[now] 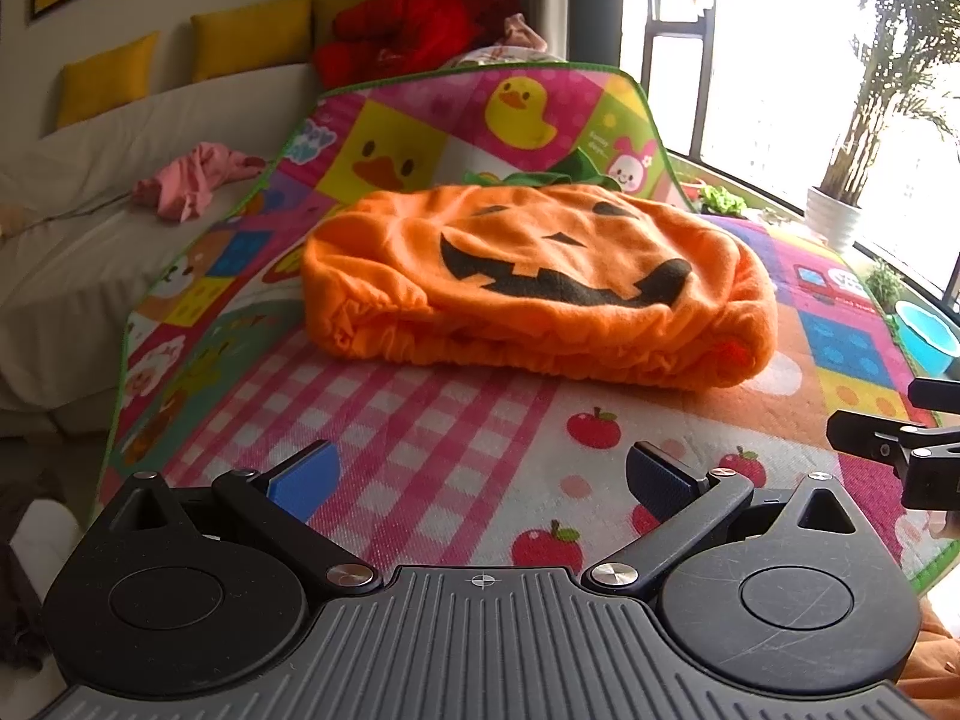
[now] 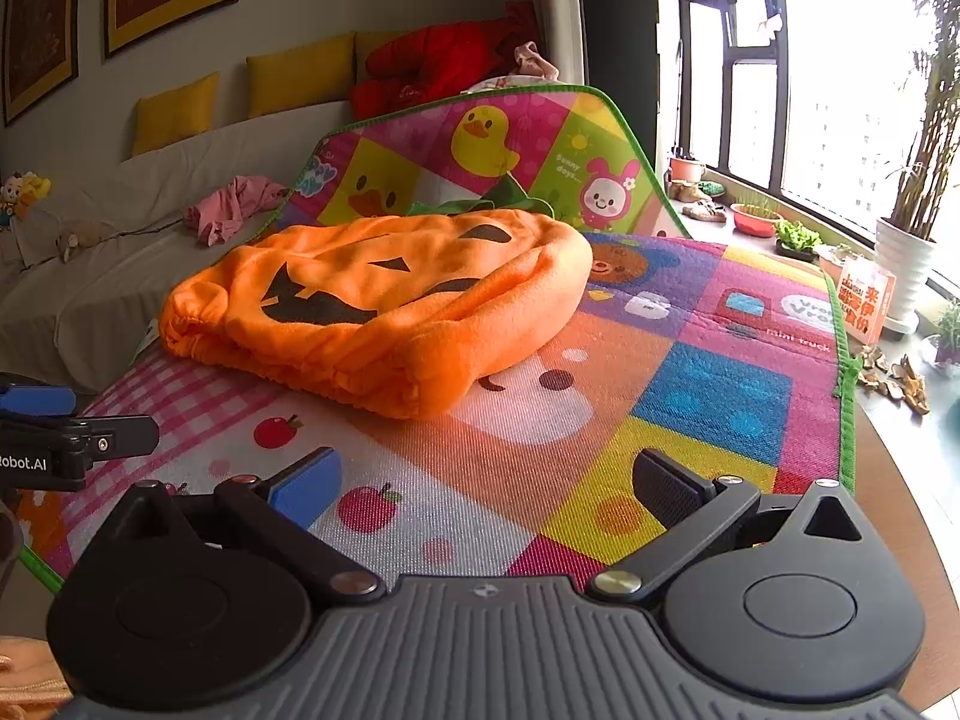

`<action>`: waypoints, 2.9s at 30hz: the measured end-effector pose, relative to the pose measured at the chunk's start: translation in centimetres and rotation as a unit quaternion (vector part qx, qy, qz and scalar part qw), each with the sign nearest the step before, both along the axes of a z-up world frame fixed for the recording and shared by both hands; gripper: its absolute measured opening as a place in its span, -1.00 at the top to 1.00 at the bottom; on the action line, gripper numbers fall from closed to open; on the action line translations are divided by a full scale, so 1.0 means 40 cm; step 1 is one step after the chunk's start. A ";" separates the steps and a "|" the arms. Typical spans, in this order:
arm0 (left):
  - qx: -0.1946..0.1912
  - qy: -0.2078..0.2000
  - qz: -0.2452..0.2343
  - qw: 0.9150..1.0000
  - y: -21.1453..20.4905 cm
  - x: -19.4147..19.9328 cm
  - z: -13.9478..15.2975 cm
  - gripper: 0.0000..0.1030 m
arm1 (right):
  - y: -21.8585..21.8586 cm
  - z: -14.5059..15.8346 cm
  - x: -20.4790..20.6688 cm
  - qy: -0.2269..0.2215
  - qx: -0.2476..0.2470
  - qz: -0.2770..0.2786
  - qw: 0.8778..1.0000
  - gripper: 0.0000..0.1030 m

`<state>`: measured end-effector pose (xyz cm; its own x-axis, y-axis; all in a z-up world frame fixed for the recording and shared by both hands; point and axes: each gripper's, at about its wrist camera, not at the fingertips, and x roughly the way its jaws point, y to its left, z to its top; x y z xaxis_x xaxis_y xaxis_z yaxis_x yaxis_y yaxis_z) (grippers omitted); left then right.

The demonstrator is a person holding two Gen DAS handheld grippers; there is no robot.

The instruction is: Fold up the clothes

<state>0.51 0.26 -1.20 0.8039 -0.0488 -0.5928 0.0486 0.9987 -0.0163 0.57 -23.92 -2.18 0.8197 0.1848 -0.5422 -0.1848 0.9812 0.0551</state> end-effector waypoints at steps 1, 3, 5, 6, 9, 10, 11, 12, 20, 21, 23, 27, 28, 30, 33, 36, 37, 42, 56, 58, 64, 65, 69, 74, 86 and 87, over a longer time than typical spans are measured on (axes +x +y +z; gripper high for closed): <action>0.000 0.001 0.000 1.000 0.000 0.001 -0.001 -1.00 | 0.000 -0.001 0.000 0.000 0.000 0.000 1.000 -1.00; 0.001 0.002 0.000 1.000 0.000 0.002 -0.002 -1.00 | 0.001 -0.001 0.001 0.001 -0.001 0.000 1.000 -1.00; 0.002 0.003 0.000 1.000 0.001 0.004 -0.003 -1.00 | 0.001 -0.002 0.002 0.001 -0.001 0.000 1.000 -1.00; 0.003 0.003 0.000 1.000 0.001 0.005 -0.005 -1.00 | 0.001 -0.002 0.002 0.002 -0.002 0.000 1.000 -1.00; 0.005 0.007 0.002 1.000 0.004 0.012 -0.011 -1.00 | 0.004 -0.003 0.007 0.002 -0.008 0.003 1.000 -1.00; 0.006 0.008 0.002 1.000 0.005 0.014 -0.013 -1.00 | 0.005 -0.004 0.008 0.002 -0.010 0.004 1.000 -1.00; 0.009 0.009 0.002 1.000 0.006 0.019 -0.015 -1.00 | 0.007 -0.004 0.010 0.002 -0.012 0.005 1.000 -1.00; 0.013 0.010 0.001 1.000 0.008 0.025 -0.016 -1.00 | 0.008 -0.003 0.014 -0.001 -0.018 0.008 1.000 -1.00; 0.065 -0.003 0.007 0.998 0.051 0.115 -0.008 -1.00 | 0.070 0.000 0.152 -0.042 -0.124 0.033 0.991 -1.00; 0.070 -0.005 0.010 0.997 0.063 0.133 -0.007 -1.00 | 0.082 -0.010 0.170 -0.040 -0.133 0.042 0.989 -1.00; 0.085 -0.005 0.015 0.996 0.083 0.173 -0.010 -1.00 | 0.113 -0.038 0.206 -0.039 -0.160 0.051 0.985 -1.00; 0.127 0.002 0.031 0.991 0.113 0.272 -0.036 -1.00 | 0.126 -0.068 0.267 -0.089 -0.233 -0.008 0.968 -1.00; 0.136 0.004 0.037 0.990 0.120 0.299 -0.045 -1.00 | 0.129 -0.075 0.283 -0.102 -0.251 -0.023 0.962 -1.00; 0.149 0.009 0.048 0.988 0.134 0.352 -0.061 -1.00 | 0.107 -0.073 0.309 -0.115 -0.263 -0.051 0.957 -1.00; 0.149 0.013 0.043 0.988 0.137 0.411 -0.070 -1.00 | 0.051 -0.074 0.348 -0.107 -0.268 -0.079 0.954 -1.00; 0.159 0.007 0.035 0.987 0.113 0.430 -0.068 -1.00 | -0.014 -0.072 0.373 -0.088 -0.255 -0.096 0.958 -1.00; 0.170 0.003 0.034 0.985 0.101 0.426 -0.067 -1.00 | -0.034 -0.069 0.373 -0.087 -0.252 -0.102 0.958 -1.00; 0.189 -0.015 0.021 0.982 0.057 0.351 -0.025 -1.00 | -0.116 -0.036 0.308 -0.091 -0.239 -0.122 0.959 -1.00; 0.163 0.047 -0.176 0.970 -0.127 -0.065 -0.018 -1.00 | -0.263 -0.052 -0.094 -0.026 -0.226 -0.050 0.972 -1.00; 0.137 0.057 -0.204 0.968 -0.120 -0.073 0.003 -1.00 | -0.263 -0.040 -0.119 -0.030 -0.215 -0.017 0.976 -1.00; 0.016 0.035 -0.256 0.966 -0.089 -0.059 0.113 -1.00 | -0.314 0.110 -0.184 -0.088 -0.065 0.095 0.989 -1.00; 0.010 0.024 -0.250 0.968 -0.095 -0.037 0.126 -1.00 | -0.324 0.135 -0.165 -0.094 -0.031 0.088 0.991 -1.00; -0.044 0.024 -0.207 0.977 -0.129 0.118 0.128 -1.00 | -0.357 0.141 0.032 -0.003 0.163 0.063 0.985 -1.00; -0.090 0.088 -0.176 0.976 -0.172 0.294 0.026 -1.00 | -0.280 0.035 0.234 0.109 0.167 0.059 0.978 -1.00; -0.072 0.172 -0.203 0.961 -0.151 0.351 -0.080 -1.00 | -0.223 -0.053 0.348 0.247 0.171 0.073 0.951 -1.00; -0.063 0.176 -0.210 0.960 -0.156 0.352 -0.079 -1.00 | -0.216 -0.046 0.359 0.261 0.155 0.081 0.949 -1.00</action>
<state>14.60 -5.98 -4.35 0.4483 -0.4142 -0.7921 0.4164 0.8809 -0.2250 14.94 -32.56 -4.00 0.4007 0.5021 -0.7664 -0.1999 0.8642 0.4617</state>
